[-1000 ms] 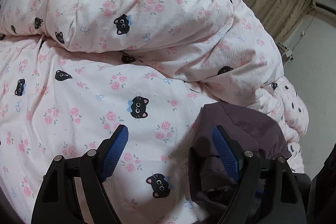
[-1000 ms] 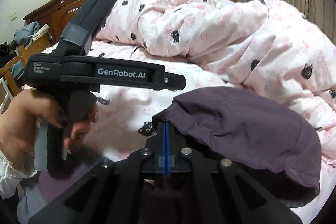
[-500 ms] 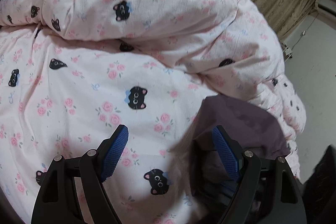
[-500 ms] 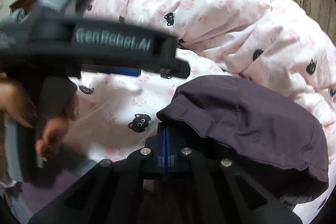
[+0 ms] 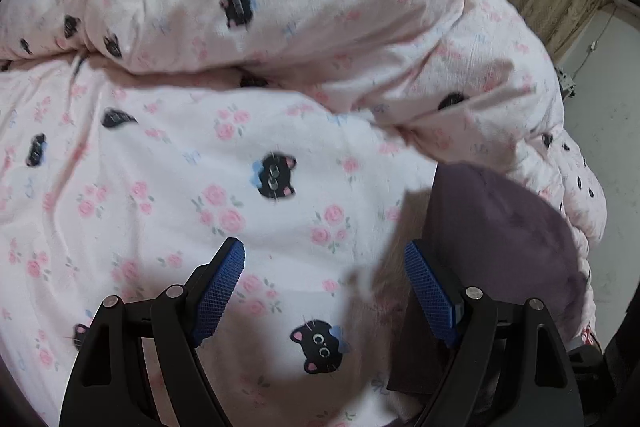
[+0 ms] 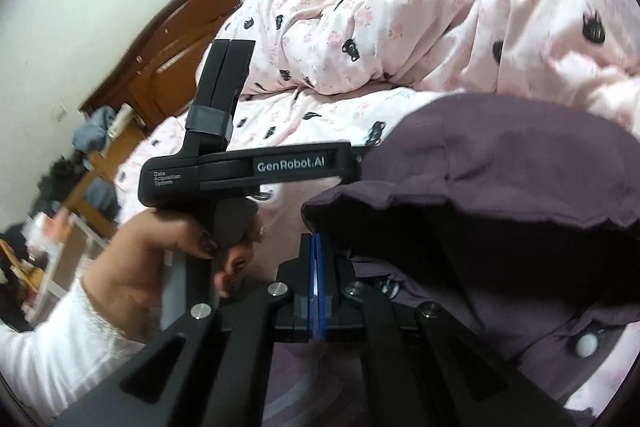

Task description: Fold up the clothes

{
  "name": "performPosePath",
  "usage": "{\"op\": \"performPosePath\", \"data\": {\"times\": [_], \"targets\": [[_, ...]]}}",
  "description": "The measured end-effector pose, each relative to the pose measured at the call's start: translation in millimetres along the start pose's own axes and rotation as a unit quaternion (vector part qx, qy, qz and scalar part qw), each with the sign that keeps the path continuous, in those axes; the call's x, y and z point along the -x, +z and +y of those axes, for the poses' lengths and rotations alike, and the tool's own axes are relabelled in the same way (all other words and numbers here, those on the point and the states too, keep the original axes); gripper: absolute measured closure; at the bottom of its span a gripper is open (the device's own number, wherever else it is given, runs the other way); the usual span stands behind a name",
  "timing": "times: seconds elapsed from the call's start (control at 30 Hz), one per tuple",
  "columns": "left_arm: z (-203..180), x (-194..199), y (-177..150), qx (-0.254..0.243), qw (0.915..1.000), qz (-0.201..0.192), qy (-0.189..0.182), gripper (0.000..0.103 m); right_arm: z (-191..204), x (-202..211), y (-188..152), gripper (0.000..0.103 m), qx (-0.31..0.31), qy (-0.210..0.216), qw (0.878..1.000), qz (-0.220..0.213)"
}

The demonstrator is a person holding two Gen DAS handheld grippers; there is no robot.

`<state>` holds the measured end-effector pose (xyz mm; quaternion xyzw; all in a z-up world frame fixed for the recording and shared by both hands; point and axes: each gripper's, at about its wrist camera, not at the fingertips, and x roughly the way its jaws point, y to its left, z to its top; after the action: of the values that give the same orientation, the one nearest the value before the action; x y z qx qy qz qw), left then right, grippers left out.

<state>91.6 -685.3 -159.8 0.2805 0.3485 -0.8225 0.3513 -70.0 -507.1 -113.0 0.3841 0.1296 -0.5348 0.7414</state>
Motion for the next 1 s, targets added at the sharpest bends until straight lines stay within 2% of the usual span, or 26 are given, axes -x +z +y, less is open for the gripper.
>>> {"op": "performPosePath", "data": {"times": [0.17,0.33,0.4,0.53,0.63,0.7,0.73,0.8,0.87,0.9,0.97,1.0], "targets": [[5,32,13,0.01,0.9979,-0.063,0.008,0.024,8,-27,9,0.101,-0.001,-0.012,1.0,0.002],[15,55,24,0.016,0.9941,-0.105,0.025,0.024,12,-63,19,0.097,-0.013,-0.038,0.999,0.017],[18,58,27,0.017,0.9938,-0.107,0.024,0.024,7,-66,20,0.094,-0.029,-0.043,0.998,0.023],[19,52,23,0.013,0.9959,-0.089,0.014,0.024,4,-48,16,0.07,-0.03,-0.057,0.998,0.017],[13,46,16,0.003,0.9971,-0.076,0.006,0.024,14,-6,7,0.068,0.022,-0.118,0.993,-0.023],[5,48,11,-0.011,0.9972,-0.074,0.005,0.024,21,25,-1,0.062,0.057,-0.177,0.981,-0.057],[2,49,8,-0.019,0.9972,-0.073,0.005,0.024,23,39,-5,0.059,0.073,-0.217,0.971,-0.073],[-7,50,1,-0.035,0.997,-0.069,0.003,0.024,27,62,-16,0.054,0.118,-0.31,0.938,-0.1],[-15,51,-7,-0.053,0.9967,-0.06,0.002,0.024,25,73,-25,0.046,0.151,-0.396,0.899,-0.107],[-20,51,-11,-0.065,0.9964,-0.055,0.002,0.024,21,76,-28,0.046,0.156,-0.428,0.884,-0.104],[-30,52,-22,-0.085,0.995,-0.051,0.011,0.024,4,78,-30,0.046,0.136,-0.465,0.87,-0.087],[-34,52,-26,-0.089,0.9948,-0.046,0.015,0.024,-4,80,-31,0.046,0.121,-0.468,0.871,-0.081]]}}
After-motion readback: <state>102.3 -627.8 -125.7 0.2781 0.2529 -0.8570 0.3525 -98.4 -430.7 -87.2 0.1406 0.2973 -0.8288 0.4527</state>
